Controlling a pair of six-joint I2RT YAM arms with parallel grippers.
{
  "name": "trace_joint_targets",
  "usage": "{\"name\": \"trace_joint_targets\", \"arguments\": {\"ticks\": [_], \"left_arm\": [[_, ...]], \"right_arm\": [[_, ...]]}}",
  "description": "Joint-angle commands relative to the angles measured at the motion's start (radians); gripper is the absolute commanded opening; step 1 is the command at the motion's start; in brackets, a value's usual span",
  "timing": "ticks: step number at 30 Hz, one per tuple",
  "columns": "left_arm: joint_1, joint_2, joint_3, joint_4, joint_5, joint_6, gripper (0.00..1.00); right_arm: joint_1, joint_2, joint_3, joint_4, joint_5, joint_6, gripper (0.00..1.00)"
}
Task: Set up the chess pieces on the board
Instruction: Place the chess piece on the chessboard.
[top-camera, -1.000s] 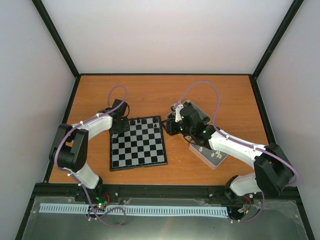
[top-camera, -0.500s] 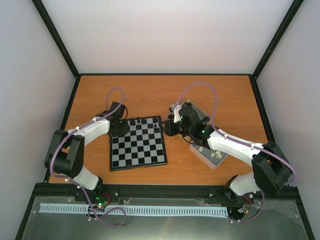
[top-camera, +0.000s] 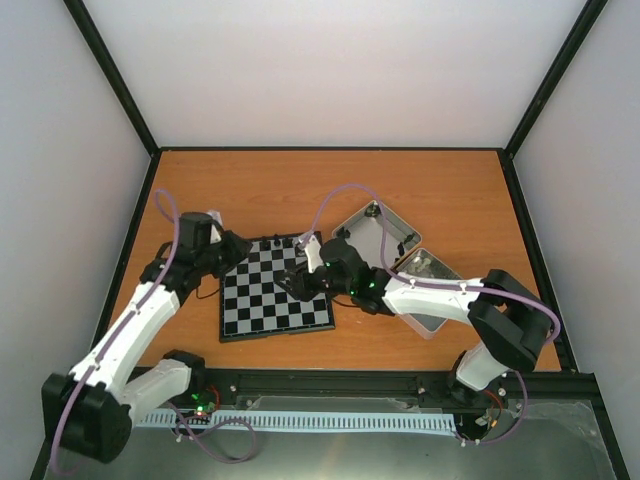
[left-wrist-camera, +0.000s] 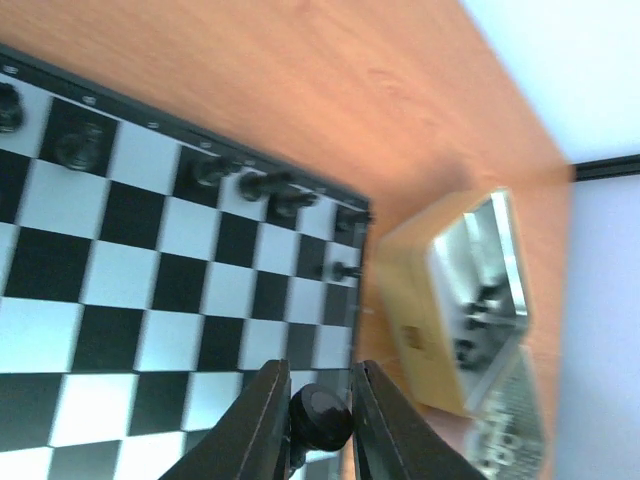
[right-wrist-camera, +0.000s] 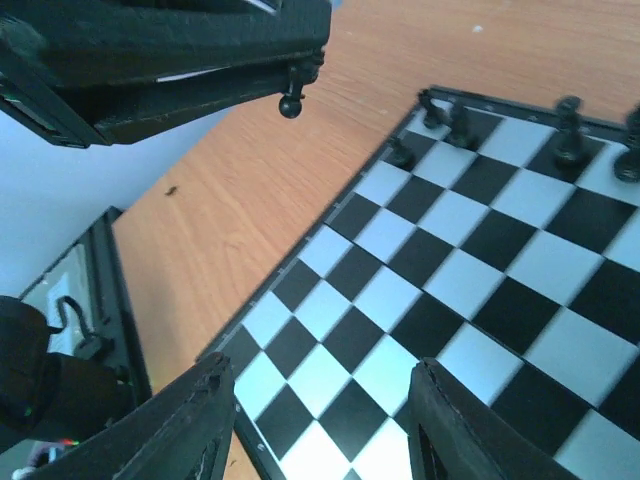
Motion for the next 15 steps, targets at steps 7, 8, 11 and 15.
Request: {"name": "trace_joint_targets", "arguments": {"ticks": [7, 8, 11, 15], "left_arm": [[0.010, -0.212, -0.104, 0.213, 0.295, -0.467, 0.18], [0.010, -0.223, -0.115, 0.229, 0.304, -0.504, 0.18], [0.010, -0.256, -0.125, 0.243, 0.319, -0.581, 0.18], [0.010, -0.294, -0.137, 0.255, 0.324, -0.654, 0.18]], "right_arm": [[0.073, 0.019, -0.020, 0.425, 0.092, -0.038, 0.50], [0.082, 0.023, -0.017, 0.429, 0.135, -0.072, 0.50], [0.094, 0.029, -0.024, 0.469, 0.217, -0.136, 0.49], [0.094, 0.037, -0.024, 0.518, 0.244, -0.160, 0.48]]}}
